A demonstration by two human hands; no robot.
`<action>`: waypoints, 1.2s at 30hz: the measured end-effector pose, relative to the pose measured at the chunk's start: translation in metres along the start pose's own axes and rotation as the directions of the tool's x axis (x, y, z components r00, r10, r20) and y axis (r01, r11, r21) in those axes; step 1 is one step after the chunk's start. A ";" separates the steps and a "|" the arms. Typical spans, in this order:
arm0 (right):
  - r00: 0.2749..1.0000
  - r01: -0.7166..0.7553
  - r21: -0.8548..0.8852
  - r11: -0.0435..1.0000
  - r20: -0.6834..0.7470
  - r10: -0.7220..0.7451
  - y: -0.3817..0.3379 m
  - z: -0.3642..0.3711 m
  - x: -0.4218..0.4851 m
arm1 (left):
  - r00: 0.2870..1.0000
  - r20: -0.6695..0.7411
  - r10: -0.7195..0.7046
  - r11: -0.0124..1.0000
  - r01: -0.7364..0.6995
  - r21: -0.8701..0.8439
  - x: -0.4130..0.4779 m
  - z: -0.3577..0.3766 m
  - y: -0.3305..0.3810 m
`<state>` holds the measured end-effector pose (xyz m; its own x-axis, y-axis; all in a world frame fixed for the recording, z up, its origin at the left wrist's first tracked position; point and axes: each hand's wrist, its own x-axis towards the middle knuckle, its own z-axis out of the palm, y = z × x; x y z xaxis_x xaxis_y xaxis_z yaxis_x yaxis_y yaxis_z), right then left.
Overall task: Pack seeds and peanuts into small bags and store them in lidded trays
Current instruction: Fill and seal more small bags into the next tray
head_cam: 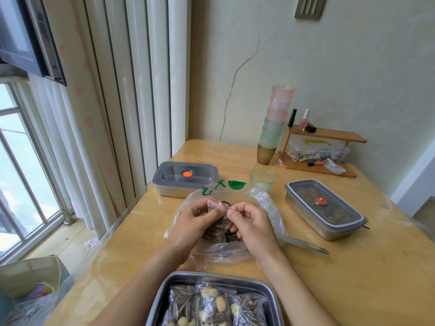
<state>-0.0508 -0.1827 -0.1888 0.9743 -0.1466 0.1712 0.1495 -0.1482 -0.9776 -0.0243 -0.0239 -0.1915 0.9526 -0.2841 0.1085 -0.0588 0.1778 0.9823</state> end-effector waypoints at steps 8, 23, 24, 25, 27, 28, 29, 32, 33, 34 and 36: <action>0.999 0.037 -0.040 0.999 -0.017 -0.038 0.002 0.001 0.001 | 1.000 0.020 0.001 1.000 -0.001 0.006 0.001 0.000 -0.002; 0.995 0.093 -0.112 0.989 -0.010 -0.095 0.004 -0.001 -0.001 | 0.999 0.023 0.022 1.000 -0.022 0.012 0.003 -0.003 -0.004; 0.995 0.094 -0.112 0.989 -0.016 -0.097 0.004 -0.001 0.000 | 1.000 0.023 0.019 1.000 -0.019 0.014 0.003 -0.003 -0.004; 0.995 0.095 -0.112 0.989 -0.021 -0.098 0.004 -0.002 0.000 | 1.000 0.022 0.015 1.000 -0.015 0.018 0.003 -0.003 -0.004; 0.994 0.099 -0.114 0.989 -0.023 -0.103 0.004 -0.002 0.000 | 1.000 0.007 0.008 1.000 -0.008 0.017 0.003 -0.002 -0.003; 0.994 0.101 -0.116 0.988 -0.023 -0.104 0.004 -0.002 0.000 | 1.000 -0.002 0.008 1.000 -0.008 0.009 0.003 -0.003 -0.003; 0.994 0.102 -0.116 0.988 -0.024 -0.106 0.004 -0.002 0.000 | 1.000 -0.009 0.009 1.000 -0.009 0.002 0.003 -0.002 -0.003; 0.994 0.102 -0.111 0.989 -0.025 -0.105 0.005 -0.002 0.001 | 1.000 -0.014 0.013 1.000 -0.013 0.000 0.002 -0.002 -0.002; 0.994 0.102 -0.109 0.989 -0.026 -0.105 0.006 -0.002 0.001 | 1.000 -0.014 0.013 1.000 -0.013 -0.003 0.002 -0.001 -0.002; 0.994 0.102 -0.107 0.989 -0.027 -0.106 0.006 -0.002 0.001 | 1.000 -0.018 0.011 1.000 -0.011 -0.010 0.003 -0.002 -0.003; 0.994 0.104 -0.106 0.989 -0.029 -0.108 0.006 -0.003 0.001 | 0.999 -0.032 0.012 0.999 -0.013 -0.032 0.005 -0.003 -0.004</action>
<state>-0.0492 -0.1865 -0.1940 0.9471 -0.1585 0.2791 0.2314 -0.2654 -0.9360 -0.0188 -0.0231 -0.1956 0.9610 -0.2516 0.1150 -0.0613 0.2114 0.9755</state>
